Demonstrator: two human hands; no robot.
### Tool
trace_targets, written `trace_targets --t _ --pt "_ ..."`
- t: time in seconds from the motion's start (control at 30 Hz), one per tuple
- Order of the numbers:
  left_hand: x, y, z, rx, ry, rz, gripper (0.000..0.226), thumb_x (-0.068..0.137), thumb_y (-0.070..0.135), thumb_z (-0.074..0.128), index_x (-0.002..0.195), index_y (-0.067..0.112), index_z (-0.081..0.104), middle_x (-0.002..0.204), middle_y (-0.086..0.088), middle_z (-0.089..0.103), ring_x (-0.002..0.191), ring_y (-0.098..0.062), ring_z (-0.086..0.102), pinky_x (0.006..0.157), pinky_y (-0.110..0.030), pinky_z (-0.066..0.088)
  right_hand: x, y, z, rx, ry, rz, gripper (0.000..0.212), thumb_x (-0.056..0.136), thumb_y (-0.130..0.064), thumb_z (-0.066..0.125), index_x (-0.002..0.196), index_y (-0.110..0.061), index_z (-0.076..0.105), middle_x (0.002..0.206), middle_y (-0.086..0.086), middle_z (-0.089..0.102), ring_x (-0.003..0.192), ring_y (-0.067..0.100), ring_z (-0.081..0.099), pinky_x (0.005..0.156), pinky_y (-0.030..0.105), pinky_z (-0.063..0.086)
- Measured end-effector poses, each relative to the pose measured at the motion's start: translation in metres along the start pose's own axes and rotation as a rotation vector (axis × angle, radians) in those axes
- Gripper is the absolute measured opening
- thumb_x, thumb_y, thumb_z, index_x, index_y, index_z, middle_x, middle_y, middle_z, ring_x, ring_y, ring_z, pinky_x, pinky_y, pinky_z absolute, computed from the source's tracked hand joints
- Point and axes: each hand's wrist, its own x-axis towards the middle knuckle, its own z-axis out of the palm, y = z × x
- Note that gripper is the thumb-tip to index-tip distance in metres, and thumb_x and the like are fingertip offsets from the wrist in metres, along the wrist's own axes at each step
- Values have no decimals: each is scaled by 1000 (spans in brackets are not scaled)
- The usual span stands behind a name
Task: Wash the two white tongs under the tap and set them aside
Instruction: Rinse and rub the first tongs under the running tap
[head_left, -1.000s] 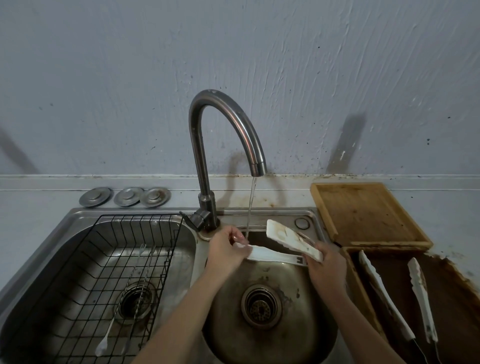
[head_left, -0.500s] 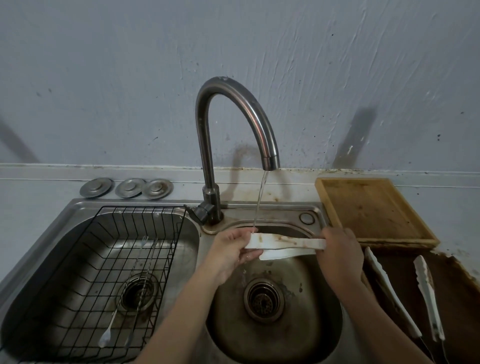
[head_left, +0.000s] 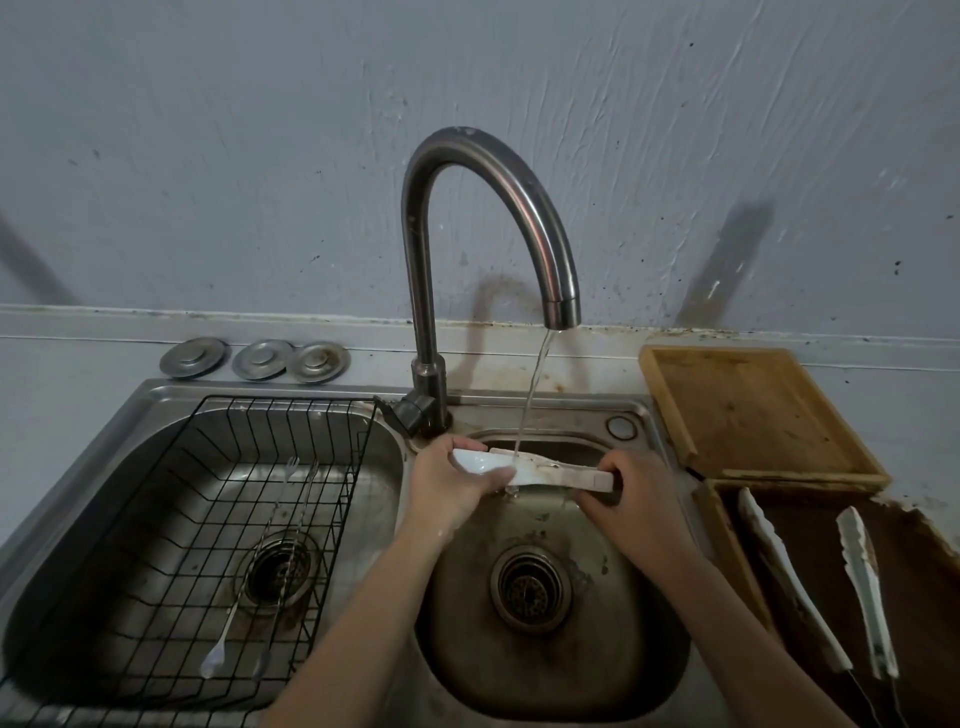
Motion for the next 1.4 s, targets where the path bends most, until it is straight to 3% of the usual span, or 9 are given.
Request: trace_targets --t 0.13,0.27,0.53,0.77,0.97,1.07,1.17,1.27,1.4 --pt "0 -1 2 -144 -38 -26 6 80 14 70 82 18 66 95 -7 66 81 -15 66 71 -29 57 -6 -12 1 -82 -46 101 43 63 -70 59 79 -32 46 75 -17 46 76 8 45 73 32 40" --pt "-5 4 3 -278 -40 -37 11 90 7 57 84 13 64 89 -5 66 65 -14 67 54 -21 56 -10 -35 17 -227 -55 307 59 71 -79 24 84 -29 52 93 -4 60 103 23 50 93 50 34" --pt "1 10 -27 -324 42 61 22 92 3 52 75 13 62 99 -11 57 87 -31 62 45 -15 52 -9 -35 33 112 21 179 19 98 -18 38 82 -25 45 79 -2 51 78 18 46 74 34 37" --pt "-5 12 -19 -365 39 122 25 93 1 48 75 13 60 86 -6 59 73 -20 62 49 -18 54 -1 -53 33 -147 4 253 46 94 -54 28 89 -24 63 86 -5 61 98 19 52 97 50 31" --pt "-6 15 -32 -295 50 204 25 91 0 49 75 16 58 86 -6 62 58 -13 62 50 -19 54 3 -46 29 279 53 229 13 96 -21 41 89 -27 49 71 -14 53 70 10 56 91 54 44" --pt "-13 13 -25 -121 19 344 28 90 -3 50 74 18 58 71 -7 65 53 -5 61 61 -21 52 4 -62 31 122 -9 263 24 90 -49 33 94 -31 48 74 -13 61 77 11 59 101 50 31" --pt "-24 9 -9 50 -24 539 30 83 -13 53 73 14 62 71 -1 65 66 5 62 63 -4 45 5 -82 39 25 -99 238 47 88 -55 17 96 -29 55 81 -11 61 85 15 59 95 50 28" --pt "-23 4 -8 -2 36 584 33 82 -15 52 73 16 62 66 4 62 66 3 60 64 -4 43 5 -79 40 88 -59 113 47 94 -48 18 70 -28 53 58 -8 53 58 7 52 78 34 36" --pt "-13 2 -22 -174 92 446 37 88 -9 48 73 23 58 58 -2 61 57 -12 61 74 -31 55 2 -38 28 116 21 -76 33 96 -35 33 68 -26 47 58 -10 47 50 2 44 54 19 34"
